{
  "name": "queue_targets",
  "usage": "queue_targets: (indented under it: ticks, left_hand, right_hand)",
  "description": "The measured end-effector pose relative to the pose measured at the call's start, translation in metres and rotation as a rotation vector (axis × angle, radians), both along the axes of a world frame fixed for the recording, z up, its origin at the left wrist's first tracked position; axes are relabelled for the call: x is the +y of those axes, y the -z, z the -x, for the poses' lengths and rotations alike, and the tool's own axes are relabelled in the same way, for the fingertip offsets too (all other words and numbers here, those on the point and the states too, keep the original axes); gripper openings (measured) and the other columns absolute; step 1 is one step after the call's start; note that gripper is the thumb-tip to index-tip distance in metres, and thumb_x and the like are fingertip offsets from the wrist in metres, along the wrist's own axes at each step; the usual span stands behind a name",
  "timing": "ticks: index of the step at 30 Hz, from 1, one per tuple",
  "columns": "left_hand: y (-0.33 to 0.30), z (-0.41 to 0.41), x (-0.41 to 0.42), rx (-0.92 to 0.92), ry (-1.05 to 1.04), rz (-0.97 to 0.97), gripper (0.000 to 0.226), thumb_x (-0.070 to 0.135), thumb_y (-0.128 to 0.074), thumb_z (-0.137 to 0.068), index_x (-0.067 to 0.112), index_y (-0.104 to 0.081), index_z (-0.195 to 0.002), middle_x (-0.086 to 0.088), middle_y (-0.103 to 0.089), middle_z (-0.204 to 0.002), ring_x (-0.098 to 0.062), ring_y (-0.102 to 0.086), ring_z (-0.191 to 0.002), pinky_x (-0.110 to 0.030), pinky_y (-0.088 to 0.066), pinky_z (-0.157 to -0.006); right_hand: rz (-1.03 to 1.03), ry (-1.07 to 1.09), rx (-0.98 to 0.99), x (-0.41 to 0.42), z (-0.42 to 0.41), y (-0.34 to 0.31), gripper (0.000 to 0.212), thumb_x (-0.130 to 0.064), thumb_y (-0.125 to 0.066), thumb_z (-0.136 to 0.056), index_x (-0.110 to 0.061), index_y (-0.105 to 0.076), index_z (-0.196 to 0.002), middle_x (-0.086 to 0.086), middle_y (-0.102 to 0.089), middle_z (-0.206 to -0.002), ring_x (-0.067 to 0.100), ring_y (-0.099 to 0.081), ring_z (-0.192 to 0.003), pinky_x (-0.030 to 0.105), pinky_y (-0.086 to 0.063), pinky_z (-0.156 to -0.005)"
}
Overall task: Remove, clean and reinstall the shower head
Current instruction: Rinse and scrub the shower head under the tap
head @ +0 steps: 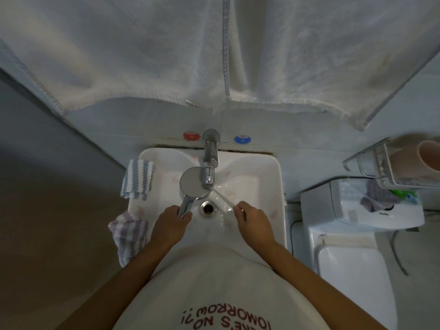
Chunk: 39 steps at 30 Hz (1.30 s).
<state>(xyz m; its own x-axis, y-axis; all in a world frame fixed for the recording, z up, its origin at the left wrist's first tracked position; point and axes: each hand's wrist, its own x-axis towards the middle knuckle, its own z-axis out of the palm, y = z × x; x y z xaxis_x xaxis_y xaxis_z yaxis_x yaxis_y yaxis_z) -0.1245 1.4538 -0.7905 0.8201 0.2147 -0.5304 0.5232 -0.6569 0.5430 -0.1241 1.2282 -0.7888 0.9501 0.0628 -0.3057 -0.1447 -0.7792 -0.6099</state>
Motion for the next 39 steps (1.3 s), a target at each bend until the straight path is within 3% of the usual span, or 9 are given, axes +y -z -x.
queue_targets:
  ticks: [6, 10, 14, 17, 22, 27, 31, 36, 39]
  left_hand:
    - [0.0007, 0.0029, 0.0031, 0.027, -0.058, 0.04, 0.033, 0.033, -0.06, -0.089, 0.011, -0.05, -0.066, -0.004, -0.051, -0.061, -0.02, -0.05, -0.055, -0.032, -0.041, -0.054]
    - [0.0003, 0.0042, 0.0033, 0.053, -0.1, 0.118, 0.03, 0.032, -0.061, -0.087, 0.008, -0.054, -0.07, -0.009, -0.054, -0.062, -0.021, -0.05, -0.051, -0.029, -0.039, -0.046]
    - [0.0001, 0.0055, 0.003, 0.069, -0.091, 0.13, 0.03, 0.033, -0.06, -0.088, 0.009, -0.054, -0.071, -0.009, -0.054, -0.063, -0.021, -0.049, -0.052, -0.028, -0.038, -0.046]
    - [-0.0007, 0.006, 0.0013, 0.073, -0.074, 0.138, 0.029, 0.033, -0.06, -0.089, 0.009, -0.054, -0.073, -0.008, -0.053, -0.064, -0.02, -0.049, -0.052, -0.028, -0.039, -0.047]
    - [-0.0004, 0.0074, 0.0007, 0.065, -0.036, 0.109, 0.029, 0.034, -0.059, -0.09, 0.014, -0.051, -0.071, -0.003, -0.051, -0.063, -0.017, -0.049, -0.054, -0.028, -0.04, -0.051]
    - [-0.0043, 0.007, -0.0033, 0.027, 0.06, 0.048, 0.031, 0.033, -0.058, -0.091, 0.016, -0.047, -0.068, -0.001, -0.048, -0.062, -0.015, -0.047, -0.056, -0.028, -0.037, -0.054]
    - [-0.0059, 0.0063, -0.0041, 0.008, 0.071, 0.012, 0.029, 0.033, -0.058, -0.091, 0.016, -0.049, -0.071, 0.001, -0.048, -0.064, -0.013, -0.046, -0.057, -0.026, -0.034, -0.053]
    - [-0.0079, 0.0071, -0.0053, 0.003, 0.125, 0.003, 0.034, 0.034, -0.059, -0.09, 0.021, -0.043, -0.063, 0.002, -0.047, -0.061, -0.014, -0.046, -0.056, -0.028, -0.032, -0.053]
    - [-0.0068, 0.0083, -0.0051, -0.005, 0.131, -0.003, 0.036, 0.034, -0.06, -0.09, 0.022, -0.041, -0.061, 0.003, -0.045, -0.06, -0.013, -0.044, -0.055, -0.028, -0.032, -0.052]
  right_hand:
    - [-0.043, -0.063, 0.036, 0.0027, 0.0047, -0.0012, 0.028, -0.033, -0.044, -0.099, -0.017, -0.053, -0.079, -0.001, -0.051, -0.061, 0.024, -0.047, -0.06, 0.038, -0.039, -0.057]
    - [-0.034, 0.025, 0.017, -0.0001, 0.0, 0.0014, 0.029, -0.032, -0.043, -0.101, -0.019, -0.049, -0.076, -0.005, -0.043, -0.055, 0.025, -0.048, -0.059, 0.038, -0.037, -0.055]
    - [-0.057, -0.045, 0.037, 0.0026, 0.0042, 0.001, 0.028, -0.032, -0.044, -0.1, -0.017, -0.053, -0.078, -0.002, -0.049, -0.059, 0.022, -0.046, -0.057, 0.036, -0.035, -0.054]
    - [-0.032, 0.02, 0.017, 0.0003, 0.0005, 0.0016, 0.029, -0.032, -0.042, -0.101, -0.018, -0.052, -0.079, -0.002, -0.049, -0.059, 0.025, -0.05, -0.059, 0.038, -0.039, -0.054]
    - [-0.064, -0.042, 0.049, 0.0018, 0.0027, 0.0018, 0.027, -0.031, -0.043, -0.1, -0.021, -0.049, -0.075, -0.003, -0.047, -0.057, 0.021, -0.045, -0.056, 0.034, -0.032, -0.053]
    - [-0.03, 0.01, 0.021, -0.0001, -0.0011, 0.0018, 0.028, -0.032, -0.041, -0.102, -0.02, -0.049, -0.079, -0.003, -0.048, -0.059, 0.021, -0.046, -0.056, 0.035, -0.035, -0.053]
    - [-0.094, -0.103, 0.053, 0.0047, 0.0044, -0.0017, 0.027, -0.03, -0.045, -0.1, -0.021, -0.047, -0.074, -0.002, -0.048, -0.058, 0.02, -0.044, -0.055, 0.033, -0.031, -0.052]
    - [-0.06, 0.03, 0.023, 0.0016, -0.0041, -0.0007, 0.028, -0.03, -0.041, -0.102, -0.019, -0.047, -0.077, -0.005, -0.044, -0.056, 0.02, -0.044, -0.055, 0.033, -0.029, -0.05]
    - [-0.089, -0.101, 0.053, 0.0053, 0.0028, -0.0034, 0.028, -0.029, -0.044, -0.102, -0.02, -0.046, -0.076, -0.006, -0.043, -0.055, 0.015, -0.041, -0.052, 0.029, -0.029, -0.05]
